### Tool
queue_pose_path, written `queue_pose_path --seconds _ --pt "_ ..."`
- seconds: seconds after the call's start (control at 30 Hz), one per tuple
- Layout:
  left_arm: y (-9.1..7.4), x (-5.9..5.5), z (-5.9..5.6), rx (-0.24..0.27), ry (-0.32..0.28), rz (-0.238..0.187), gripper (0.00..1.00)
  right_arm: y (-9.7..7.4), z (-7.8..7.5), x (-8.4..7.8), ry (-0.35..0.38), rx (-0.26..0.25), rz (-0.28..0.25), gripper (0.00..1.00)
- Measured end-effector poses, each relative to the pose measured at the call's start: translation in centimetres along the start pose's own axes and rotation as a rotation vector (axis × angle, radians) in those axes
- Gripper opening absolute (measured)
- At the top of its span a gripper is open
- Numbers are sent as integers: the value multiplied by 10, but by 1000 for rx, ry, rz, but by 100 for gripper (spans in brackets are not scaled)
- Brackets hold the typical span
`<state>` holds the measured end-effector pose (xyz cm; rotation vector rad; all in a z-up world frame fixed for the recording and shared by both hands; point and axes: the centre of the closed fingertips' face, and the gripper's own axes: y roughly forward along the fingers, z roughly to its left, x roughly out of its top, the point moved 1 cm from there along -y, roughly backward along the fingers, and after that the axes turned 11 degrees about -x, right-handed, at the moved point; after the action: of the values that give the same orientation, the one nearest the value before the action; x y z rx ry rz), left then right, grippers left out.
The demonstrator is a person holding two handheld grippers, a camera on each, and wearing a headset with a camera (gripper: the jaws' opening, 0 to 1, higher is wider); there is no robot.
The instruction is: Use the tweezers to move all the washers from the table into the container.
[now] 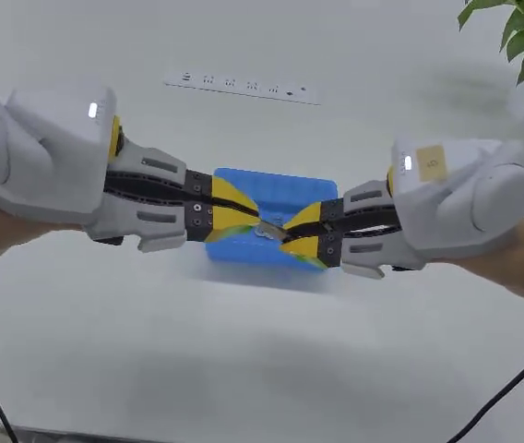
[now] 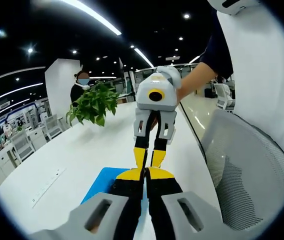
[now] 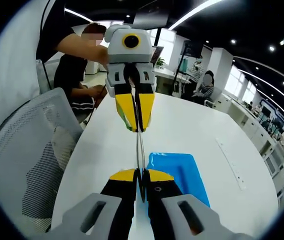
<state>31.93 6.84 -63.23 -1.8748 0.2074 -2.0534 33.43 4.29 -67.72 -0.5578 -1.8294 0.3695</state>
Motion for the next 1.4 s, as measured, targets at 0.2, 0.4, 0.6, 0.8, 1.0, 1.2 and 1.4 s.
queue_pose_path --seconds 0.2,0.4,0.6,0.8,1.0,1.2,1.4 --pt "1 -2 -5 3 -20 12 6 -2 7 -1 -10 7 18 8" --pt "2 -7 -8 -9 -15 49 7 -2 11 1 -19 18 19 8" --pt "4 -21 -12 -28 -4 113 8 -2 14 -1 -25 38 22 8" --pt "7 -31 -12 -35 -12 138 7 1 15 -7 -30 51 37 7" --pt "15 -58 -10 -36 -36 212 7 4 16 -10 -36 56 51 7" --pt "31 -79 -10 -50 -74 245 7 11 20 -34 -13 66 94 7" --pt "44 -100 -11 -74 -108 281 7 23 26 -62 10 78 151 8"
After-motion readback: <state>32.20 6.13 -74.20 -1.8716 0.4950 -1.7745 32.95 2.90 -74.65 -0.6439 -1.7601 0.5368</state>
